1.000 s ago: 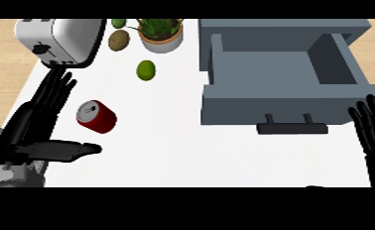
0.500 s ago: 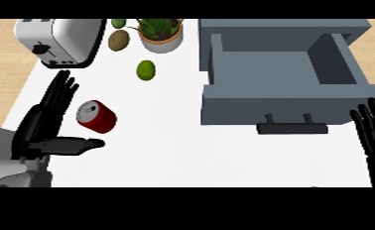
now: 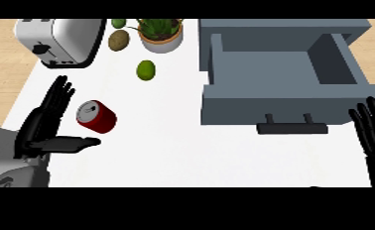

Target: Pick up the can, place it into the drawer and close the drawer

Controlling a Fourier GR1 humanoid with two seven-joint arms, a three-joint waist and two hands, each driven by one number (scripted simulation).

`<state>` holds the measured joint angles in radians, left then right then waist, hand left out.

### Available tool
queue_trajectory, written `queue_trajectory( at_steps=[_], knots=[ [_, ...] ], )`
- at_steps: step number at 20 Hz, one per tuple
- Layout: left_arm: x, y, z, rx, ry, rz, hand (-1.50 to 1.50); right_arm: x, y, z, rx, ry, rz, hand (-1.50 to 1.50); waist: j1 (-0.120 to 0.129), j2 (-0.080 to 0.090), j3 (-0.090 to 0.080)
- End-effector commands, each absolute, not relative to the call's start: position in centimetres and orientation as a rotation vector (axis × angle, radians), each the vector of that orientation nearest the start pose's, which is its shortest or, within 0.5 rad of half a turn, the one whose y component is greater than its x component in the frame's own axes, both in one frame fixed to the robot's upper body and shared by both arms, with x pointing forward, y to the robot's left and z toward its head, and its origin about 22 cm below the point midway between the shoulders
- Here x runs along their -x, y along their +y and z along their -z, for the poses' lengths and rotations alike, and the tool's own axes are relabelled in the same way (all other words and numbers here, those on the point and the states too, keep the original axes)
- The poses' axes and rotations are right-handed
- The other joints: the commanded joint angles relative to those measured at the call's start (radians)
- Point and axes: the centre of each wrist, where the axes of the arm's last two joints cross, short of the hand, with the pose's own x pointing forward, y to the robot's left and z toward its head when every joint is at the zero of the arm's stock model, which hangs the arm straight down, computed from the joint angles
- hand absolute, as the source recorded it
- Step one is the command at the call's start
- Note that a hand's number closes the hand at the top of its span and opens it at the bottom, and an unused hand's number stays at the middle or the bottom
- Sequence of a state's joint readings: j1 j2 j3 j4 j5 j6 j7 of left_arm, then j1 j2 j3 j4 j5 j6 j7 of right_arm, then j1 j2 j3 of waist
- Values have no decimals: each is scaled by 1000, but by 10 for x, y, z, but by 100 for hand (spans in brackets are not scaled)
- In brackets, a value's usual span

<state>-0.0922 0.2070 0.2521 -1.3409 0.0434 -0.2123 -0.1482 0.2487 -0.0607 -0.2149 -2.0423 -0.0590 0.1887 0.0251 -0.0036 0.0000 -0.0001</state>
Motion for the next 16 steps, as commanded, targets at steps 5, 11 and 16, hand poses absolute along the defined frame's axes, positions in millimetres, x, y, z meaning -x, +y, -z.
queue_trajectory(
  at_steps=[5,11,16],
  knots=[
    [-241,363,37,-119,-1579,87,-150,-171,-292,-79,175,-1792,-7,-150,2,0,0],
    [-252,367,61,-113,-1565,54,-150,-171,-308,-72,174,-1797,-4,-150,-1,0,0],
    [-254,363,75,-111,-1540,64,-150,-164,-294,-58,172,-1798,14,-150,-2,0,0]
  ],
)
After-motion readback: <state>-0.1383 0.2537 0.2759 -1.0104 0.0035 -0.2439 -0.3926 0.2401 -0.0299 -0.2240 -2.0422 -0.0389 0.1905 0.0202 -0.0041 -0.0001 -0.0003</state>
